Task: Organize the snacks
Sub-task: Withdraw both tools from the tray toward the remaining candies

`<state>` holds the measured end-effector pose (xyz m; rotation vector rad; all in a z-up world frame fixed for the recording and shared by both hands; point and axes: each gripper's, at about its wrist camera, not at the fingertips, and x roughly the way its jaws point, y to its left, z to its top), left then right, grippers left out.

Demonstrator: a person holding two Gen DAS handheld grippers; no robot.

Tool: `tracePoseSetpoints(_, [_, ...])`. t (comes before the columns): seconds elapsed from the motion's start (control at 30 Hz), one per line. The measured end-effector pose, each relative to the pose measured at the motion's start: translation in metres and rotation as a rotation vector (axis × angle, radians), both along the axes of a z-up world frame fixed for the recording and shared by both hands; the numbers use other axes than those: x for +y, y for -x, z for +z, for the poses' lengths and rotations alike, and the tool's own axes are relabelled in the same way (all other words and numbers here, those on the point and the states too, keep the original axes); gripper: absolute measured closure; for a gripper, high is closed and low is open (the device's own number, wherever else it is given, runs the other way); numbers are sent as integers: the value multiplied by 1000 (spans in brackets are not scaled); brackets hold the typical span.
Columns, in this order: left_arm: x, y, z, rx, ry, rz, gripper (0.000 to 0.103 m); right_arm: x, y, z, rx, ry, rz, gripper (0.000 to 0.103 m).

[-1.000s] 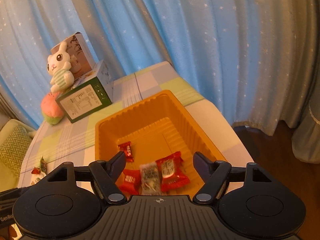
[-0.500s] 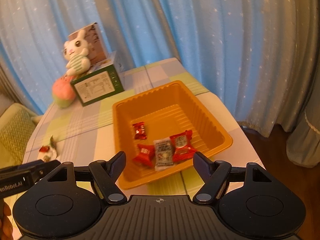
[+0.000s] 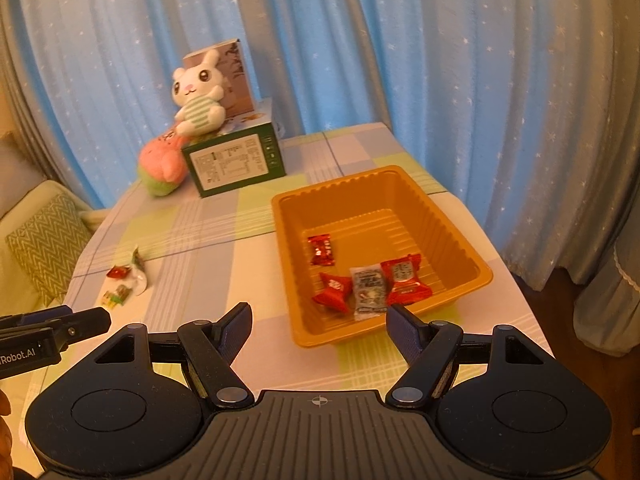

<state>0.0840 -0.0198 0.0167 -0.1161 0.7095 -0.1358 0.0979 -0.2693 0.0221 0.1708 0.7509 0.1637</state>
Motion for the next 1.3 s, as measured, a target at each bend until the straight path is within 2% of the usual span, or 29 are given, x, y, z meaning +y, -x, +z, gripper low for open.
tracePoseSetpoints(0.33, [32,17,3,-8,-7,55,36,28,3,6,-17,25,52,29])
tracePoseSetpoints(0.73, [87,28,-1,1,-50,166,36,70,-10,5,-35,-9,135,29])
tracePoseSetpoints(0.93, [109,25,-8,13,-61,205,36,93,-19,-1,-35,-19,183,29])
tracePoseSetpoints(1.3, [133,3,-26,32,-85,215,36,126,-41,-21,-26,-17,246,29])
